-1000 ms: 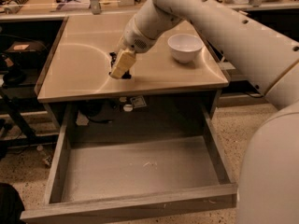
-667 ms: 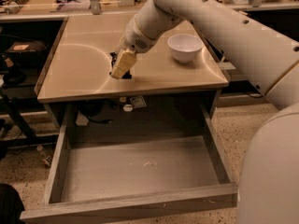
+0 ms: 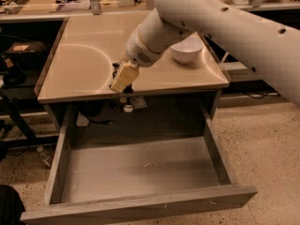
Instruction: Place rxbar chocolate into top drawer
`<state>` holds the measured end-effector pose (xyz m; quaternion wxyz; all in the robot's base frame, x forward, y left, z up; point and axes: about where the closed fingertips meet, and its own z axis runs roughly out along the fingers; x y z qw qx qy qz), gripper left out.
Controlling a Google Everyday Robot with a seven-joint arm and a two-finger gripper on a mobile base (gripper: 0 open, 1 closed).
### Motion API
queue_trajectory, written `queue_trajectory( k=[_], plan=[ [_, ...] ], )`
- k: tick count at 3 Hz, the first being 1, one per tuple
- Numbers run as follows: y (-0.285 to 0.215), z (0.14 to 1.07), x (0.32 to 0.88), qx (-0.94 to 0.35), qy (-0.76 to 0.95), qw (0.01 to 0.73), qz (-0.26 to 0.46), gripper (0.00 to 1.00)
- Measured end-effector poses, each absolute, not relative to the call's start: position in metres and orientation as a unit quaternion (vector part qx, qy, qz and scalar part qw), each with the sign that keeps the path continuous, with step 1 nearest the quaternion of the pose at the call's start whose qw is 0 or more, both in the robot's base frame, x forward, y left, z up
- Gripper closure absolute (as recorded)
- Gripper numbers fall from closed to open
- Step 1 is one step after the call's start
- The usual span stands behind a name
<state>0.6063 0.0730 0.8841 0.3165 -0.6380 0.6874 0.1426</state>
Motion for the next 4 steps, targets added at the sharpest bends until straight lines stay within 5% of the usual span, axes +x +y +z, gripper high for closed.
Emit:
queue_trajectory(
  k=[2,4],
  plan=[
    [0.054,0.868,0.515,-0.580,0.743,0.296,0.154,1.00],
    [0.053,0.862,0.511,-0.582,0.744,0.290,0.153,1.00]
  ],
)
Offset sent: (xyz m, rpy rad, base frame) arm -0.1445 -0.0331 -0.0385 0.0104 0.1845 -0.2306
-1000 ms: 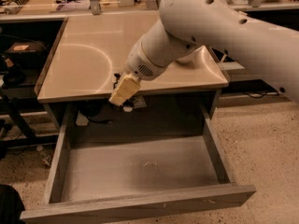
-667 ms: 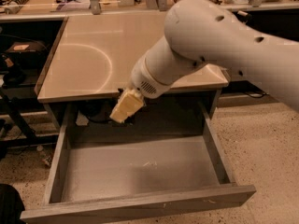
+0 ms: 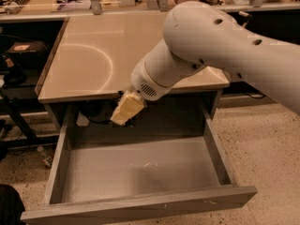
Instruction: Place rxbar chocolate into top drawer
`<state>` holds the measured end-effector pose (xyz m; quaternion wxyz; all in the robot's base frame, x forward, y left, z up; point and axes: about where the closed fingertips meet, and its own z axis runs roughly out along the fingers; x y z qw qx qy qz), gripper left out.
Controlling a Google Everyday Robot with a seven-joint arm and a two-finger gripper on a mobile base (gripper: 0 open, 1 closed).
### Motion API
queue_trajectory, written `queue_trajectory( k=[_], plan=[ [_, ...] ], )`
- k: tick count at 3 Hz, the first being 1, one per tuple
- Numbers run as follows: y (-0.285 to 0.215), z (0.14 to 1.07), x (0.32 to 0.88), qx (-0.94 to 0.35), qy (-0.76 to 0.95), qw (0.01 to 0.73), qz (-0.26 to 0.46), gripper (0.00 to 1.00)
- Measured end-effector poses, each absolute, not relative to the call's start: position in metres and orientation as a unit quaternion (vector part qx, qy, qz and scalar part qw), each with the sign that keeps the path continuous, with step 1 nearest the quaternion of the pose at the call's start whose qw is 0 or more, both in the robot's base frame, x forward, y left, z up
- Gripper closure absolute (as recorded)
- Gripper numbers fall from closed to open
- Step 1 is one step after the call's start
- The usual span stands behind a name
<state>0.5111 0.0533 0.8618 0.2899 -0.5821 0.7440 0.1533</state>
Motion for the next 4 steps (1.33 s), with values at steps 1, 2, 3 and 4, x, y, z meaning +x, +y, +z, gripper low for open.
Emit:
queue_trajectory(
  k=[1,2,3,4],
  plan=[
    [0.052,0.824,0.497,-0.556,0.764,0.277,0.175,1.00],
    [0.050,0.768,0.490,-0.521,0.789,0.258,0.200,1.00],
    [0.050,0.736,0.486,-0.502,0.801,0.246,0.213,1.00],
    [0.050,0.719,0.484,-0.491,0.808,0.240,0.220,1.00]
  ],
)
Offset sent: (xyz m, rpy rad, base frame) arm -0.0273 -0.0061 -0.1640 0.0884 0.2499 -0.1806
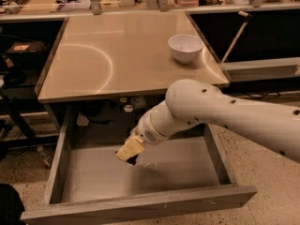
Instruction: Place rxbar chocolate into top drawer
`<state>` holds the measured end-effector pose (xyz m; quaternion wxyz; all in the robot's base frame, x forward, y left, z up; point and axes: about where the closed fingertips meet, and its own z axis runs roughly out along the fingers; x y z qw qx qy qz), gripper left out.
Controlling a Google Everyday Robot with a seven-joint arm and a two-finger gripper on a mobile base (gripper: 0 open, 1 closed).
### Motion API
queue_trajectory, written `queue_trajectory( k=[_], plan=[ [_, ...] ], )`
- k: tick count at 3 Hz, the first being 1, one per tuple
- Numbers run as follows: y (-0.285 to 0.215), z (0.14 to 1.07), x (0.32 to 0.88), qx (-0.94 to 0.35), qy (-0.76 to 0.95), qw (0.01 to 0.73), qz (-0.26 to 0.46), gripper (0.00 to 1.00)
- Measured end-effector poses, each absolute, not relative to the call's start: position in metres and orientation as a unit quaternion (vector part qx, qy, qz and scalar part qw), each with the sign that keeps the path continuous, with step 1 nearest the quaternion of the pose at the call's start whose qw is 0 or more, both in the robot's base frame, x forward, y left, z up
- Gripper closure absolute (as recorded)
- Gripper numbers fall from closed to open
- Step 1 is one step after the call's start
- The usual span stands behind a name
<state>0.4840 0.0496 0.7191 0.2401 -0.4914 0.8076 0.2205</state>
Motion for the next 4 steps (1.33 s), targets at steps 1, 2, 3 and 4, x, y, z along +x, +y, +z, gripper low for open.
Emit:
queue_trajectory(
  k=[1,2,3,4],
  plan=[
    [0.055,0.689,0.492,-0.487,0.813,0.229,0.223,1.00],
    [0.064,0.656,0.498,-0.490,0.813,0.216,0.229,1.00],
    [0.071,0.622,0.504,-0.493,0.812,0.203,0.239,1.00],
    [0.074,0.596,0.507,-0.493,0.813,0.193,0.243,1.00]
  ],
)
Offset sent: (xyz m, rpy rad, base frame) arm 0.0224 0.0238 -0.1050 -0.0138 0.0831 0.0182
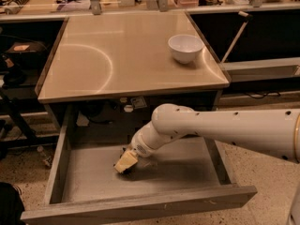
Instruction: Place rxbar chocolate into top drawer
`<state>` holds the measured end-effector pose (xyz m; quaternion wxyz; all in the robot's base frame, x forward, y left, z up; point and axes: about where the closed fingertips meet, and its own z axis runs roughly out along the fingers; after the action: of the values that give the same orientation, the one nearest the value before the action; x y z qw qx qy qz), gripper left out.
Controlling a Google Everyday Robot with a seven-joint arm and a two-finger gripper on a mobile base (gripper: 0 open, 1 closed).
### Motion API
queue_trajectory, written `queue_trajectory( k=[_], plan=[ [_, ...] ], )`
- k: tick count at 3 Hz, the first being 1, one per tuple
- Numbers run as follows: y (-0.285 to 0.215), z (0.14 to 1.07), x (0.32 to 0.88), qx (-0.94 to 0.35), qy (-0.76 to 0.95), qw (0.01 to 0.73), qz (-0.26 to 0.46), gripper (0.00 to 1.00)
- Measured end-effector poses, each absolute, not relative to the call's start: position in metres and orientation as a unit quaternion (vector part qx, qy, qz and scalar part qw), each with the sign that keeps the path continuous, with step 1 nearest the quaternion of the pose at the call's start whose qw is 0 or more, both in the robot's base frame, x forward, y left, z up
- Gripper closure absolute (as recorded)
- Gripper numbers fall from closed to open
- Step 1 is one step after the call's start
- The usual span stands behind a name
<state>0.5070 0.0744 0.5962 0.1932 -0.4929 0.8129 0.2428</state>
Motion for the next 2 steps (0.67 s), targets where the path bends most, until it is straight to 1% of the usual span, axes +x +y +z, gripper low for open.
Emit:
queue_trajectory(
  k=[1,2],
  plan=[
    [0.0751,0.5933,0.5077,-0.493,0.813,0.191,0.244,1.00],
    [0.0751,0.5933,0.5076,-0.493,0.813,0.191,0.244,0.89]
  ],
)
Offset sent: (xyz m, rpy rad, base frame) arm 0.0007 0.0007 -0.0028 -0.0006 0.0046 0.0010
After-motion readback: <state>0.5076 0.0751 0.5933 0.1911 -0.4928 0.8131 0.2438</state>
